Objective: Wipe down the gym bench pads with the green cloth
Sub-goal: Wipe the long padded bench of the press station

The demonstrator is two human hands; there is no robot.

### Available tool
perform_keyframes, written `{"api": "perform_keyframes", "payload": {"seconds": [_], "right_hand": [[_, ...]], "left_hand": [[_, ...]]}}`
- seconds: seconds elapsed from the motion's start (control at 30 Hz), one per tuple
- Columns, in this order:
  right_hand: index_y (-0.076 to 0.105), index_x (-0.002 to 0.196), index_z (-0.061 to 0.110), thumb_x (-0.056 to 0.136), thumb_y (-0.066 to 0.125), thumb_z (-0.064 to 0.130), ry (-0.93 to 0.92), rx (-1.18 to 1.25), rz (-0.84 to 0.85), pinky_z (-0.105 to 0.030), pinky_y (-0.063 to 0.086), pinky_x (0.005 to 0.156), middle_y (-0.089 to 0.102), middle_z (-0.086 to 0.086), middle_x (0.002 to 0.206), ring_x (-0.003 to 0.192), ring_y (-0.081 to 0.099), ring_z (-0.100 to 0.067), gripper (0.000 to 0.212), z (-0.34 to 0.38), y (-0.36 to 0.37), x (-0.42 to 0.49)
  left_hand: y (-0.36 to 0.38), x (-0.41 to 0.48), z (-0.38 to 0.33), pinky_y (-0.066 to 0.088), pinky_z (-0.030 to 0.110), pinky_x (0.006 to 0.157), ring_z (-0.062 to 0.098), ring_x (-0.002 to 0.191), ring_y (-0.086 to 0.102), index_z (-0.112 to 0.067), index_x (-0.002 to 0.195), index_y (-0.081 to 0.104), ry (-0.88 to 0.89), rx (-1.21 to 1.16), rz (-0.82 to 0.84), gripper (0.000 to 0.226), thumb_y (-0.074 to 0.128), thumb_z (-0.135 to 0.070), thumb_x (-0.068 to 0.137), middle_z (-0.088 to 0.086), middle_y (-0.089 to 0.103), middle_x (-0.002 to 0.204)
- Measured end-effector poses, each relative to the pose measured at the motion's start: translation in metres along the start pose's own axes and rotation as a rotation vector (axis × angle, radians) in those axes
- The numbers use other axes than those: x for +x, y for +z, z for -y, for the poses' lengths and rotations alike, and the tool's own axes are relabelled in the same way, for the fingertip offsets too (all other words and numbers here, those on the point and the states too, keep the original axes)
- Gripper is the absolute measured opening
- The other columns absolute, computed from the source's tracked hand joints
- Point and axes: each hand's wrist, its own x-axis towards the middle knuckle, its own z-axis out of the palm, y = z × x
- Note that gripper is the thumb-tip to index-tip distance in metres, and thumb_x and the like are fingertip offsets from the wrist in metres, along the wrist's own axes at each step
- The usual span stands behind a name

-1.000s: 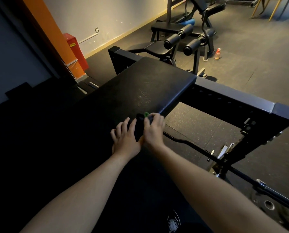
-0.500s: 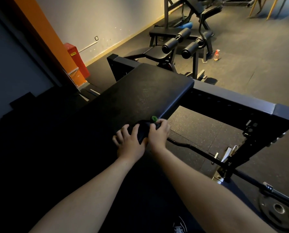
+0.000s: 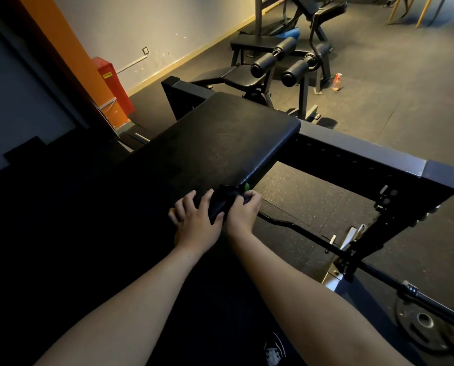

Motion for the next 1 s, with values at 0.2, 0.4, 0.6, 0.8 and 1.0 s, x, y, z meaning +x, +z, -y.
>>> {"api": "perform_keyframes", "payload": {"seconds": [0.2, 0.4, 0.6, 0.8, 1.0], "right_hand": [[0.051, 0.101, 0.021, 0.097, 0.053, 0.014, 0.112, -0.030, 0.222, -0.029, 0.048, 0.072, 0.058, -0.009, 0.109, 0.092, 0.058, -0.019, 0.009, -0.025, -0.022, -0.026], [0.044, 0.103, 0.023, 0.099, 0.049, 0.016, 0.012, 0.049, -0.080, -0.042, 0.049, 0.093, 0.049, -0.007, 0.119, 0.102, 0.053, -0.021, 0.010, 0.020, -0.013, 0.053], [0.040, 0.090, 0.033, 0.096, 0.044, 0.021, 0.158, 0.018, -0.040, -0.050, 0.048, 0.094, 0.048, -0.003, 0.114, 0.102, 0.053, -0.026, 0.014, 0.011, 0.004, 0.029], [0.048, 0.097, 0.028, 0.097, 0.048, 0.020, 0.147, -0.084, 0.190, -0.037, 0.050, 0.079, 0.059, -0.003, 0.107, 0.097, 0.058, -0.020, 0.009, -0.029, -0.020, -0.014], [0.046, 0.099, 0.025, 0.095, 0.050, 0.013, 0.068, 0.055, -0.038, -0.042, 0.046, 0.097, 0.045, -0.006, 0.123, 0.107, 0.050, -0.023, 0.013, 0.031, -0.020, 0.056]], "left_hand": [[0.001, 0.000, 0.002, 0.006, 0.053, 0.119, 0.030, 0.146, 0.010, -0.042, 0.153, 0.025, 0.002, -0.035, 0.018, 0.065, 0.050, -0.057, 0.095, 0.006, 0.017, 0.159], [0.000, -0.001, 0.002, 0.006, 0.054, 0.119, 0.030, 0.147, 0.008, -0.041, 0.154, 0.024, 0.008, -0.036, 0.031, 0.065, 0.047, -0.057, 0.096, 0.006, 0.016, 0.160], [0.001, 0.001, -0.002, 0.006, 0.053, 0.119, 0.030, 0.147, 0.008, -0.040, 0.153, 0.023, -0.017, -0.001, 0.031, 0.065, 0.048, -0.057, 0.096, 0.006, 0.015, 0.160], [0.003, 0.001, 0.002, 0.007, 0.052, 0.118, 0.030, 0.146, 0.009, -0.039, 0.153, 0.026, 0.018, -0.022, 0.011, 0.064, 0.049, -0.057, 0.095, 0.007, 0.018, 0.160], [0.001, 0.000, 0.006, 0.006, 0.053, 0.119, 0.029, 0.148, 0.007, -0.041, 0.154, 0.023, 0.023, -0.035, 0.043, 0.065, 0.047, -0.058, 0.097, 0.005, 0.015, 0.161]]}}
